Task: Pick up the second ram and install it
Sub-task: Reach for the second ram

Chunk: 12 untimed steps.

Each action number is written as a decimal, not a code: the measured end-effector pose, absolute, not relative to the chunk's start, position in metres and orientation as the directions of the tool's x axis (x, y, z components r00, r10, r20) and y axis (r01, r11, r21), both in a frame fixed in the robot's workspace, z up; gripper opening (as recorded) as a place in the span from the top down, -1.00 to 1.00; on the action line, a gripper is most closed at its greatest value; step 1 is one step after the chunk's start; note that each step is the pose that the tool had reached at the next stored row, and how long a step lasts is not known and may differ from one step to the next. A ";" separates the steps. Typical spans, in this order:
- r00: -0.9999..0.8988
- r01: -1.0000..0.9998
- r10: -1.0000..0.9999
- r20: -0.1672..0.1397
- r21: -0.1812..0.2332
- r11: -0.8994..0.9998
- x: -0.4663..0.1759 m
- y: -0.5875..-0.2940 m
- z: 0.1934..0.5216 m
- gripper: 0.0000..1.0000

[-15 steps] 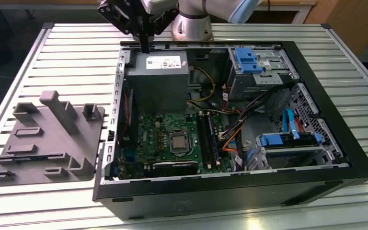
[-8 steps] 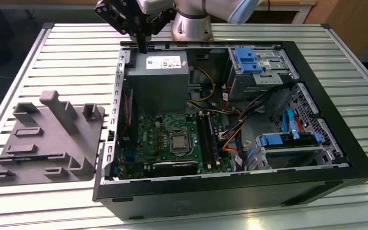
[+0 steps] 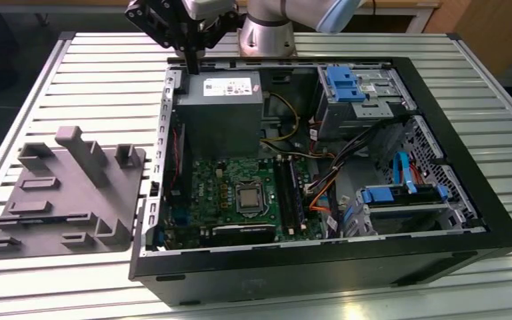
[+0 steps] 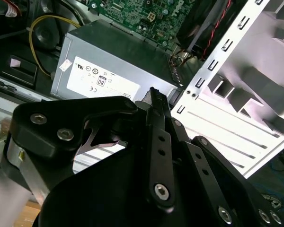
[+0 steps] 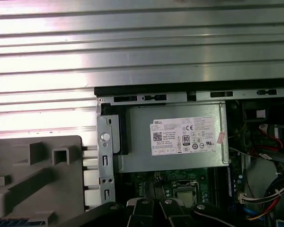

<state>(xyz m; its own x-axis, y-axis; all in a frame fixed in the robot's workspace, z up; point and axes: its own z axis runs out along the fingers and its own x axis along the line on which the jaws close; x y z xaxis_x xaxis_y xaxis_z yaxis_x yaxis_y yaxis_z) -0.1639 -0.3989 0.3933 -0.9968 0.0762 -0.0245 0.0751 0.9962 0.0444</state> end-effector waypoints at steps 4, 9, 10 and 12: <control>-0.997 0.075 0.076 -0.024 0.044 0.996 -0.167 -0.399 0.393 0.79; -0.997 0.075 0.076 -0.024 0.044 0.996 -0.172 -0.399 0.393 0.79; -0.997 0.075 0.076 -0.024 0.044 0.996 -0.173 -0.399 0.393 0.79; -0.997 0.075 0.076 -0.024 0.044 0.996 -0.174 -0.399 0.393 0.79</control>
<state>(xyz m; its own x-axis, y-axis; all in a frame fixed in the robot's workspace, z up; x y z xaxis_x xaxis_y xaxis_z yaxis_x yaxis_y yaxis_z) -0.1744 -0.3989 0.3933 -0.9968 0.0763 -0.0245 0.0751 0.9962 0.0444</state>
